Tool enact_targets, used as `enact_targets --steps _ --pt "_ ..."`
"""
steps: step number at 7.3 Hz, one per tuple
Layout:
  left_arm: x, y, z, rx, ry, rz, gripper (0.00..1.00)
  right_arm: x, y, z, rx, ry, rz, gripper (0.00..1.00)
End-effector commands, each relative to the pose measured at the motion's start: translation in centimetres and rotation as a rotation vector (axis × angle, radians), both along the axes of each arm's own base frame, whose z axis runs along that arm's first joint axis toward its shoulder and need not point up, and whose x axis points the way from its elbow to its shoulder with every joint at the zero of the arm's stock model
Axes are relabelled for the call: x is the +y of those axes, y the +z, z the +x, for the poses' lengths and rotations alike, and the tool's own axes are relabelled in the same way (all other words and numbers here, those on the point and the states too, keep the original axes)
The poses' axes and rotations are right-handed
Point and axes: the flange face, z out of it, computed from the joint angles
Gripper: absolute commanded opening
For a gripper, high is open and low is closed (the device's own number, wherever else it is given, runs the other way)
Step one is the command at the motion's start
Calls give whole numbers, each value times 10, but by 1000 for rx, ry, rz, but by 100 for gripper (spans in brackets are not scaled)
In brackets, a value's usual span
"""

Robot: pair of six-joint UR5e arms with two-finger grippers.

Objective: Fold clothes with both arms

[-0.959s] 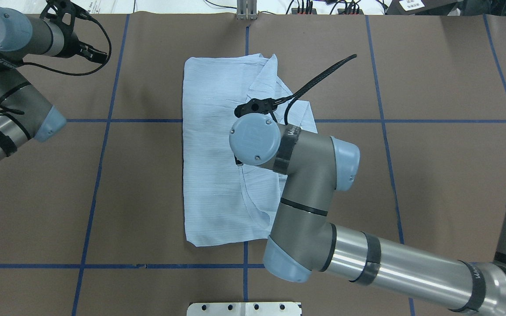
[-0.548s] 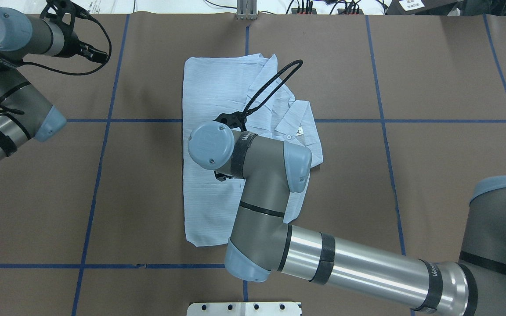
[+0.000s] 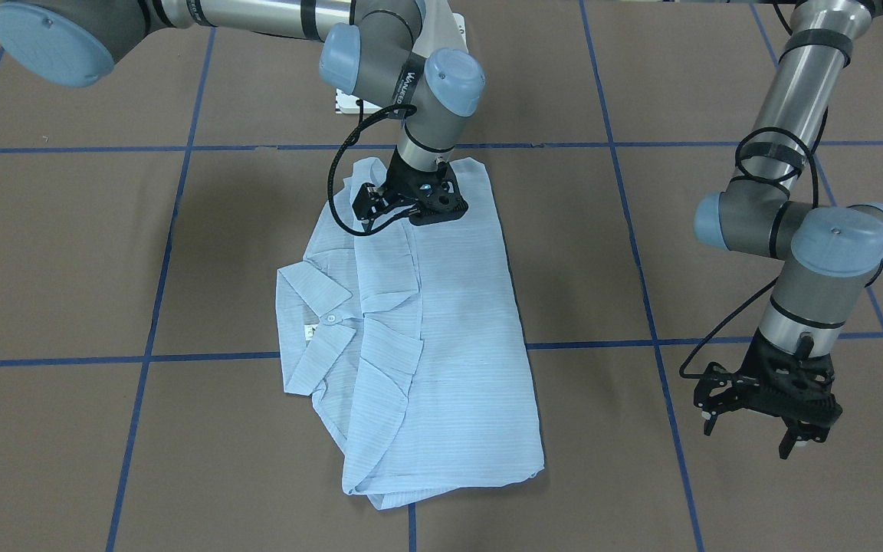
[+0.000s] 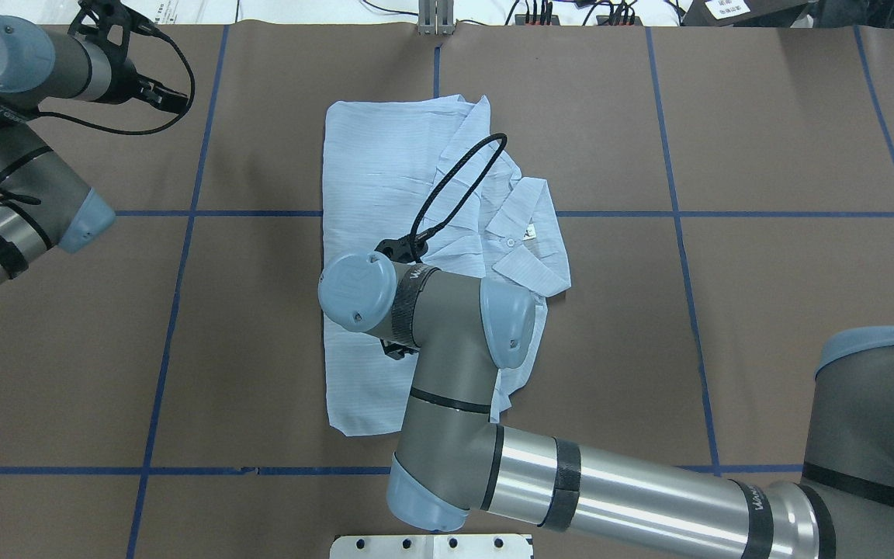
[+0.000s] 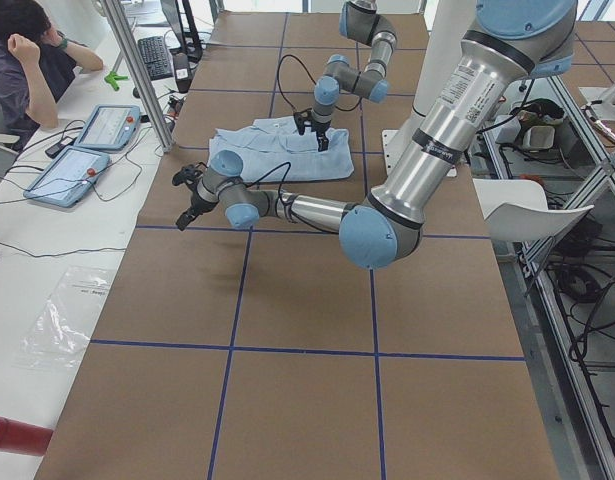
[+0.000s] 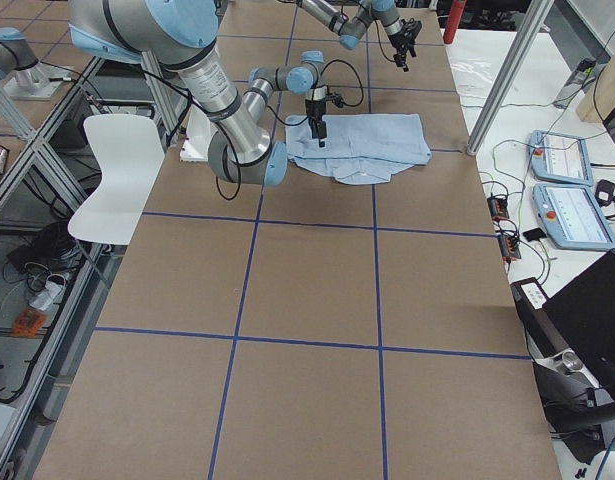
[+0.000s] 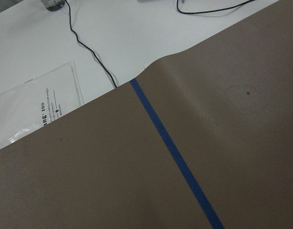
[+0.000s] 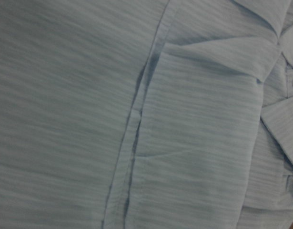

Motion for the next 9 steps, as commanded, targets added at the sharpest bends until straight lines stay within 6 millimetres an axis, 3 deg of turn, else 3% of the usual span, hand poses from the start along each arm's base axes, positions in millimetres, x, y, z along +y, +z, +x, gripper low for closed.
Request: enact_targets --steps 1,3,5,6,7,9 --pt "1 -1 -1 4 -2 0 100 8 2 -2 5 -12 -3 92" --pt "3 -3 -2 7 -2 5 100 10 9 -2 40 -21 -9 68" --pt "3 -4 -2 15 -9 -1 100 11 4 -1 35 -22 -10 28" --pt "3 -4 -2 16 -10 -2 100 10 2 2 29 -32 -2 14" --pt "3 -5 -2 17 -10 0 100 9 0 7 37 -48 11 3" --pt "5 -5 -3 18 -10 2 100 2 13 40 16 -27 23 0"
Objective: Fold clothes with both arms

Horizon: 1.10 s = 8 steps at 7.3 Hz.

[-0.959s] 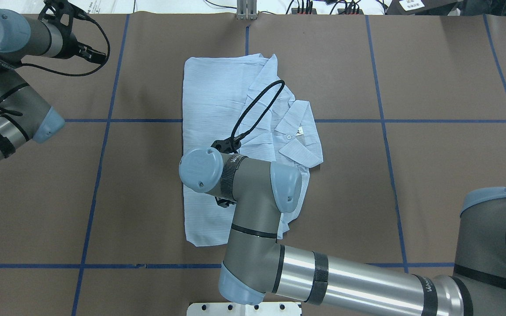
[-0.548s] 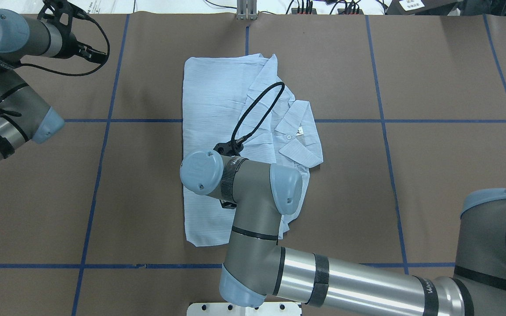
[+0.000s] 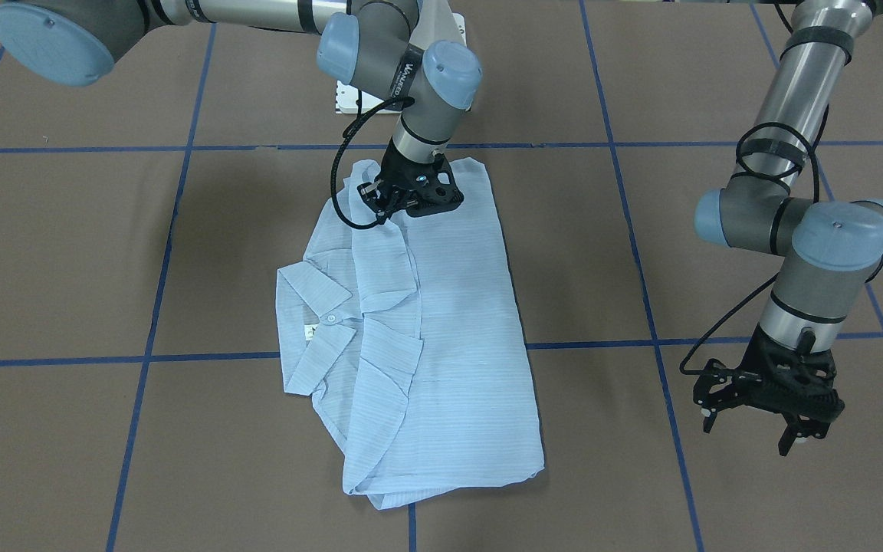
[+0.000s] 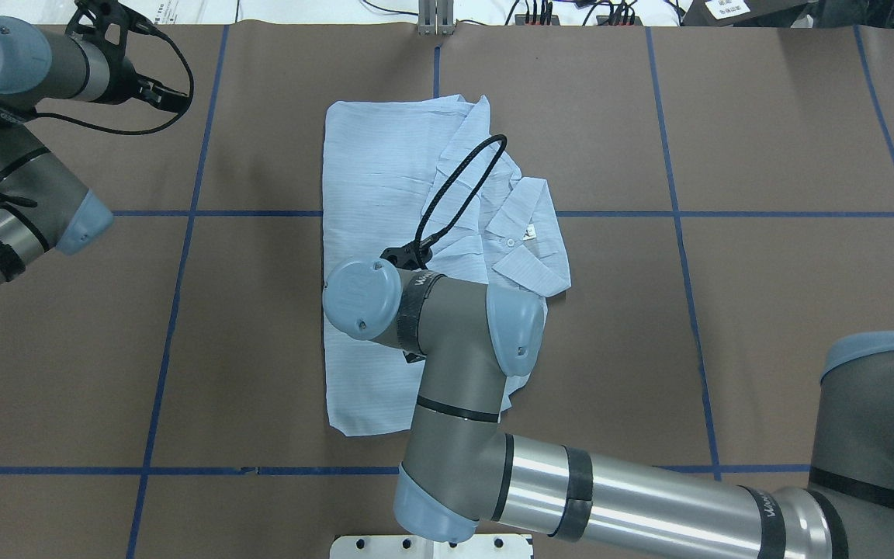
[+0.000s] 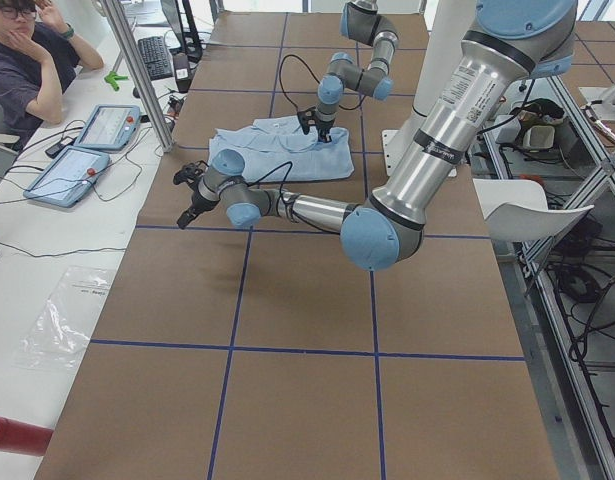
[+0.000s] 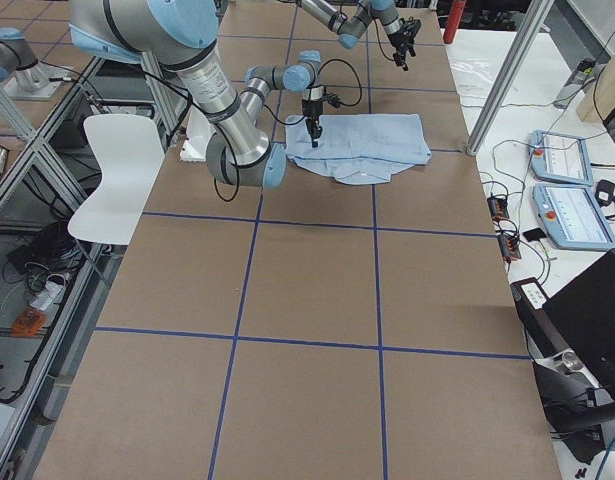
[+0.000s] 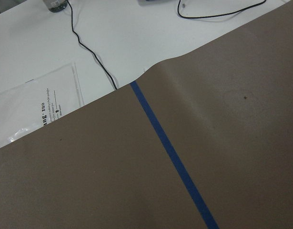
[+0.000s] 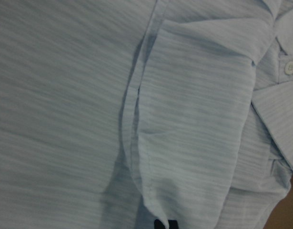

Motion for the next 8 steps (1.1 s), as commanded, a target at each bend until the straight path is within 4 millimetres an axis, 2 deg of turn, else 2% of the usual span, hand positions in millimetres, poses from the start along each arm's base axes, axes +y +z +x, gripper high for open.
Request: enact_targets --steps 1,3,4,5,6,7,8 --pt "2 -2 0 3 1 4 100 -7 23 45 -14 11 18 0" --pt "6 0 -2 4 2 4 100 -9 62 88 1 30 22 0" --pt "7 -2 -2 7 2 8 100 -10 83 104 17 43 16 17" --pt "7 -3 -1 8 3 9 100 -10 100 111 32 63 6 90" --pt "8 -3 0 8 6 9 100 -9 96 124 9 103 5 100" --pt "9 -1 1 6 8 7 100 -17 77 139 -37 133 15 100" --pt "10 2 0 4 8 5 100 -37 61 149 -97 168 37 100"
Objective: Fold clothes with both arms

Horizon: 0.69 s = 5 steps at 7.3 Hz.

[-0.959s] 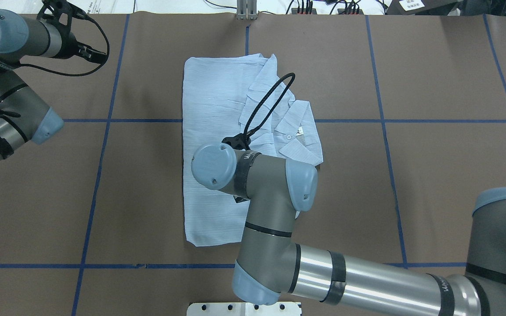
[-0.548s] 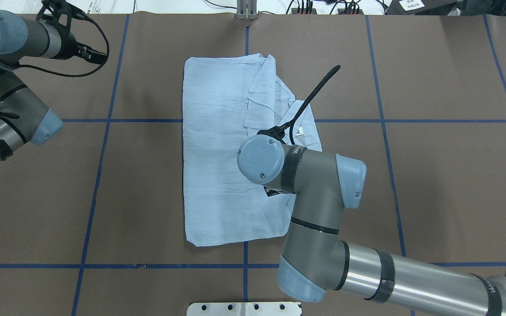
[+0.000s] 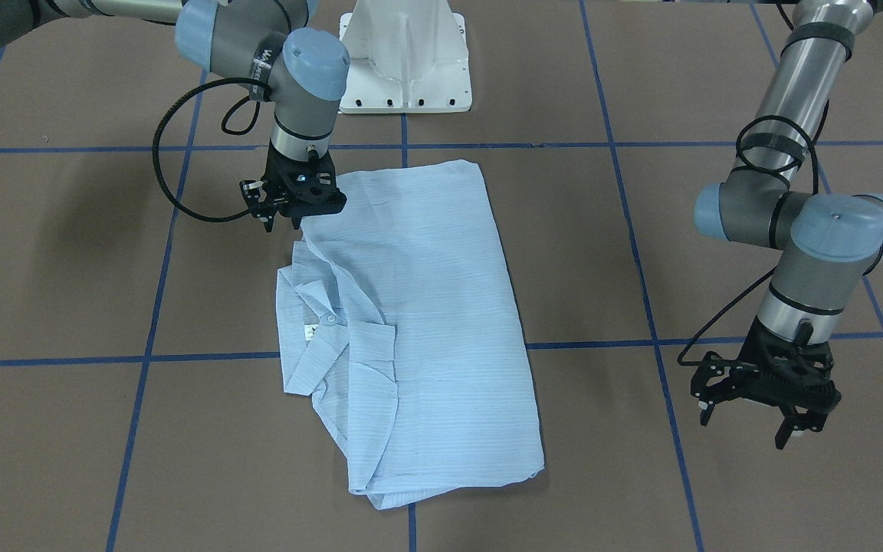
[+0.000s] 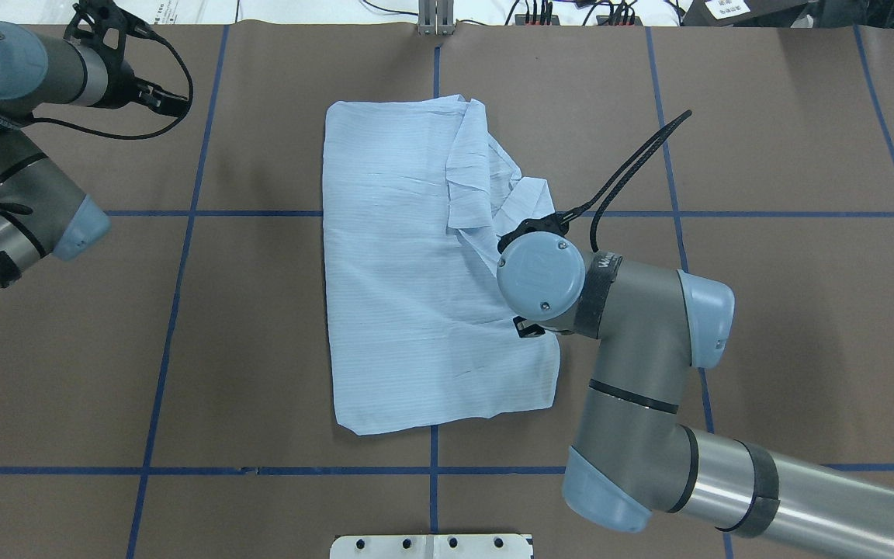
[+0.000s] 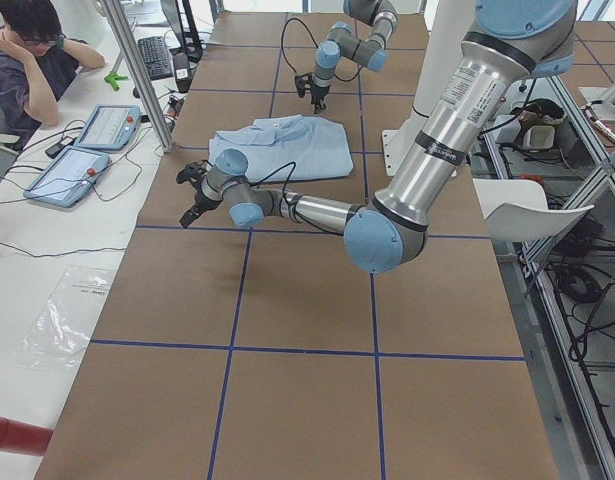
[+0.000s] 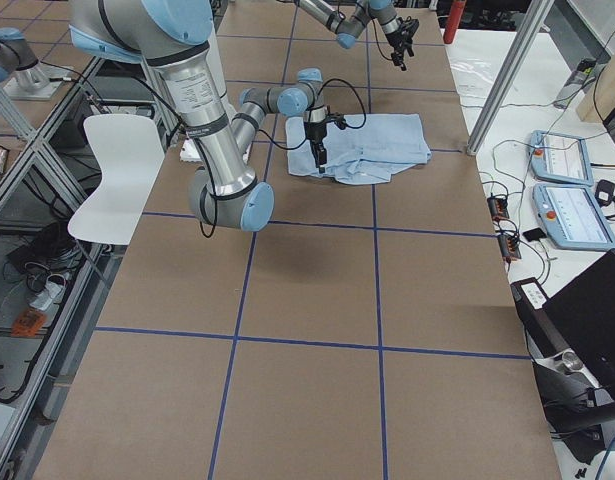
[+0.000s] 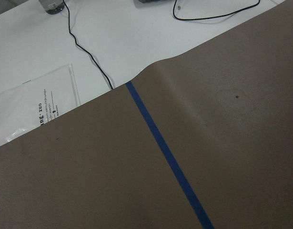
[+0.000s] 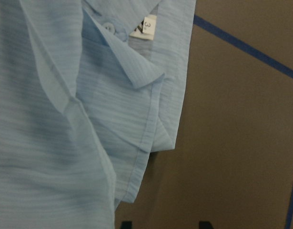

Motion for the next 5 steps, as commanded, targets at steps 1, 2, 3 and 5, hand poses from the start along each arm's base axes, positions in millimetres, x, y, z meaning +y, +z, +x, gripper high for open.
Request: enact_targets --steps 1,2,3,5 --pt "1 2 0 -2 1 -2 100 -34 -27 19 -149 68 67 100" --pt "4 8 -1 -6 1 -9 100 -48 -36 11 -217 90 95 100" --pt "13 9 -6 0 4 -2 100 -65 -48 -20 -239 94 104 100" --pt "17 14 -9 -3 4 -5 100 -91 -48 -62 -264 82 131 79"
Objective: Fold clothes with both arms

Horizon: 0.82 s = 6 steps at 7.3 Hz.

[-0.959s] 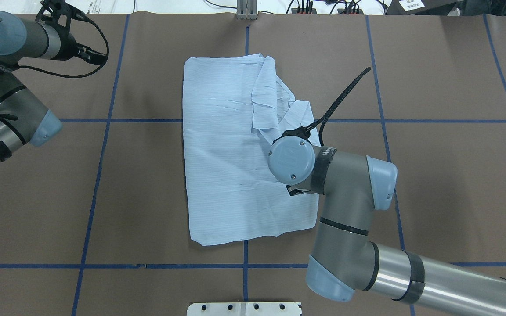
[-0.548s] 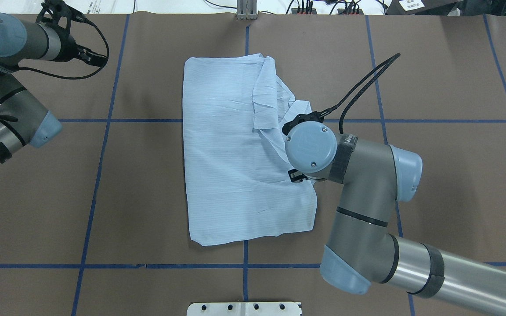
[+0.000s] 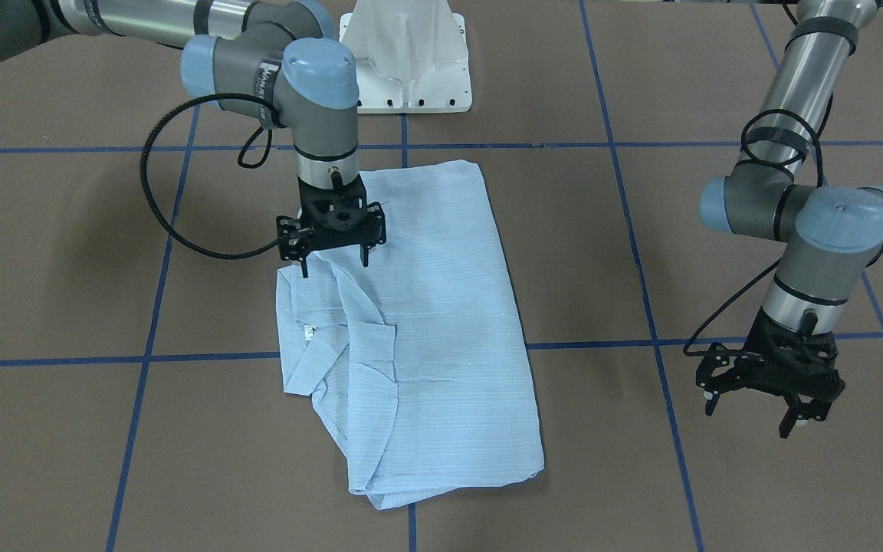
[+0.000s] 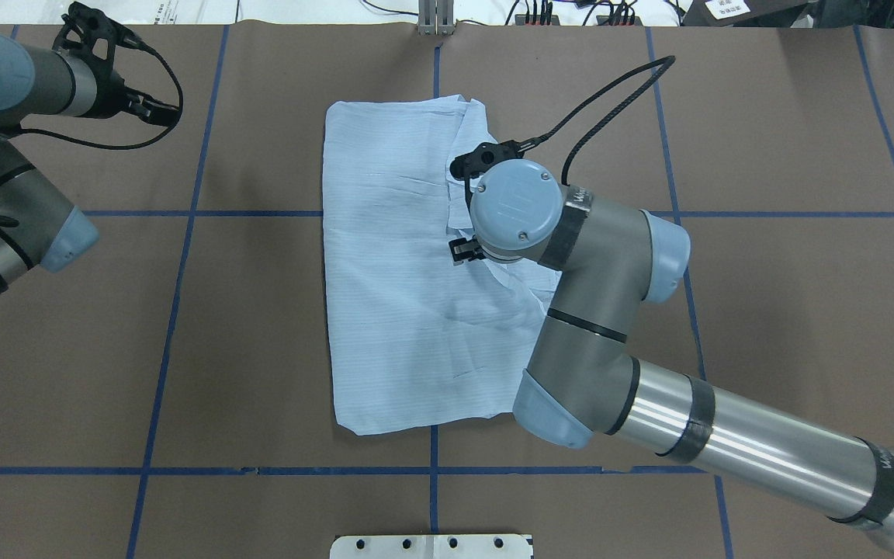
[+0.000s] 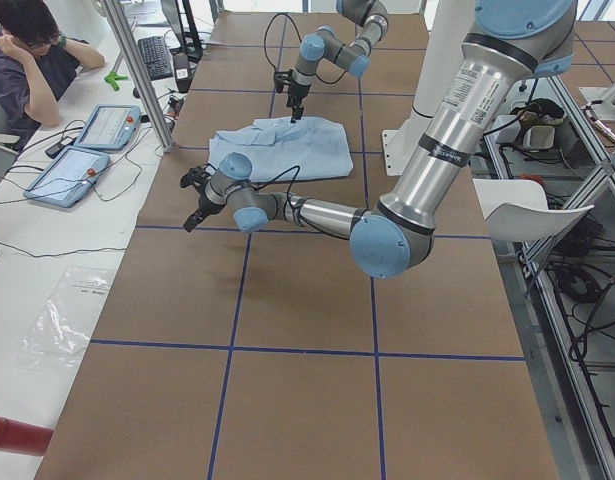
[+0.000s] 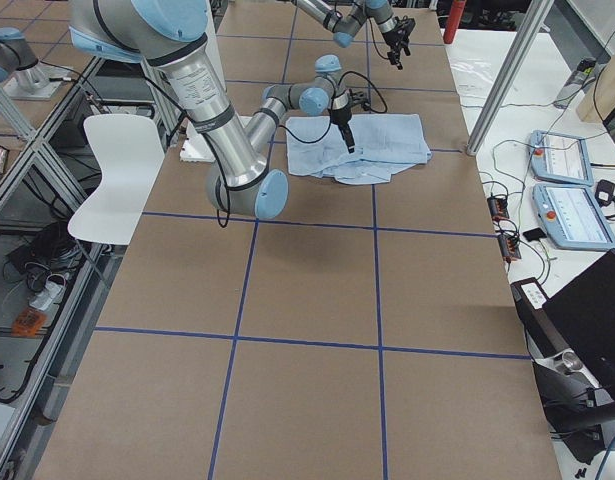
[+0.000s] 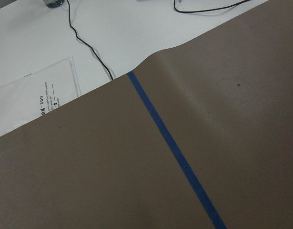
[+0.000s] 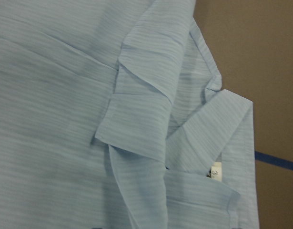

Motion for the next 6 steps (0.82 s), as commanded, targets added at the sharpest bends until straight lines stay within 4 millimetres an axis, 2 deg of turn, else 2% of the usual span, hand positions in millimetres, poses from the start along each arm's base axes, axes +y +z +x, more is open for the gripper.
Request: enact_targets --steps 1,2,3,5,6 --pt "3 3 -2 -1 0 -2 100 -18 15 -30 -2 -9 16 74" --pt "3 3 -2 -1 0 -2 100 -18 16 -32 6 -23 25 73" --pt "3 3 -1 -2 2 -2 100 -18 15 -32 5 -24 27 69" --pt "3 2 0 -1 2 -1 100 -16 14 -33 5 -28 23 42" --pt "3 2 0 -1 2 -1 100 -17 13 -34 7 -26 20 16"
